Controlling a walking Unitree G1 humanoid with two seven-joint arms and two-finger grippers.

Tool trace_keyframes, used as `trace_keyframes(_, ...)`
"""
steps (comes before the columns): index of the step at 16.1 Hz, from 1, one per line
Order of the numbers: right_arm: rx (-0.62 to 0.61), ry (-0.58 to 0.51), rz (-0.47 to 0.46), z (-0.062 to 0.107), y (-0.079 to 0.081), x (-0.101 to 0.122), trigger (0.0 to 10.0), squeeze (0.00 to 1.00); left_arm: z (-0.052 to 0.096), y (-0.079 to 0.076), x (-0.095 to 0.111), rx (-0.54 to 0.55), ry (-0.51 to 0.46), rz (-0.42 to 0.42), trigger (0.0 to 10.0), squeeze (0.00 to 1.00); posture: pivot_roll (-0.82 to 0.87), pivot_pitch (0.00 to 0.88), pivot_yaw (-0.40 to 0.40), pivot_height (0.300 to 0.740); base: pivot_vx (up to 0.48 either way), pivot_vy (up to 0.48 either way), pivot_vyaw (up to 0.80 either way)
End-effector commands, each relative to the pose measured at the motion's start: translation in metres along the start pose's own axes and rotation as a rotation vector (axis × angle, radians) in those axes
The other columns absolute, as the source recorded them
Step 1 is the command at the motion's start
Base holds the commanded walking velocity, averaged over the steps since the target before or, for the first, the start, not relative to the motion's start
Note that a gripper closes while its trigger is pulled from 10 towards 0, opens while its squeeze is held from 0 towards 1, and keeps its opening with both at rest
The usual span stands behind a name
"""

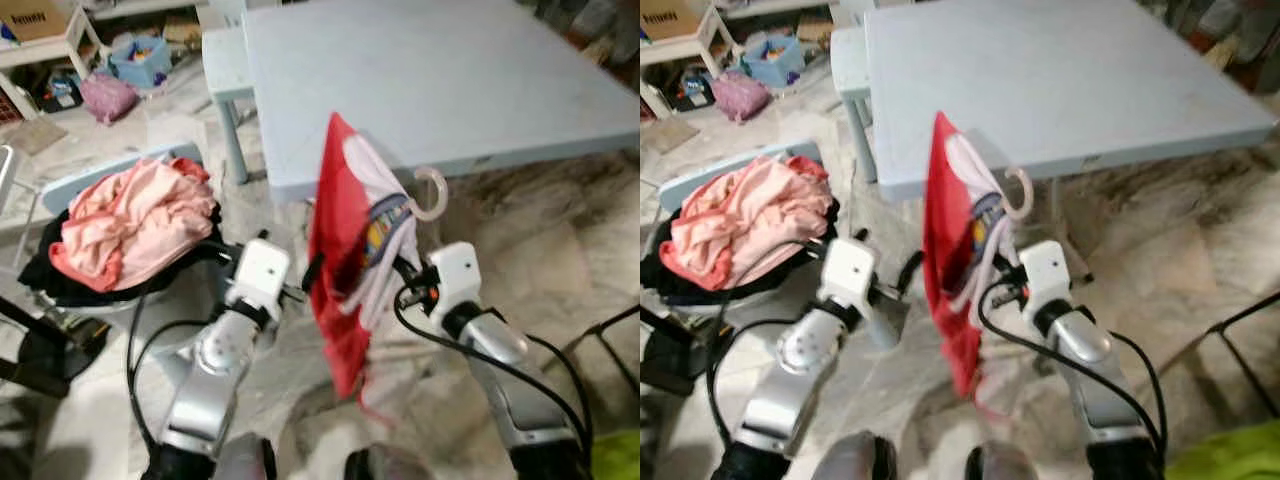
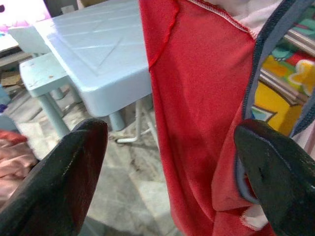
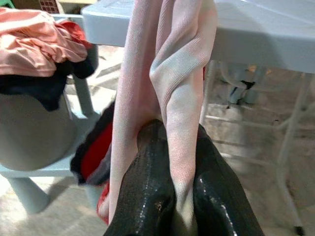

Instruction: Hang hanger

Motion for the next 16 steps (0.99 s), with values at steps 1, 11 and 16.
trace_keyframes(1, 0.019, -0.053, 0.002, -0.003, 0.006, 0.013, 10.0, 0.0, 0.001, 0.007, -0.005, 0.012, 0.018, -0.021, 10.0, 0.0, -0.06, 0.107, 0.011, 0.74, 0.0, -0.315, 0.0)
trace_keyframes(11, 0.244, -0.008, 0.088, 0.004, 0.014, 0.024, 10.0, 0.0, 0.001, 0.023, -0.024, 0.036, 0.114, -0.06, 10.0, 0.0, -0.07, 0.104, 0.015, 0.74, 0.0, -0.031, 0.0)
trace_keyframes(16, 0.44, 0.019, 0.109, 0.014, 0.028, 0.04, 10.0, 0.0, -0.018, 0.028, -0.022, 0.044, 0.098, -0.117, 10.0, 0.0, -0.08, 0.097, 0.018, 0.74, 0.0, 0.0, 0.0)
Point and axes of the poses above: a point about 5 cm out from each wrist's last joint towards the gripper, its own z axis pointing back from the gripper into the wrist, its own x axis along the axis of the wrist's last joint, y = z × x, the point moved 3 cm from there along -z, pointing out of the wrist towards the gripper, and after that the axes turned 7 degrees about -z, right-handed, at the moved point
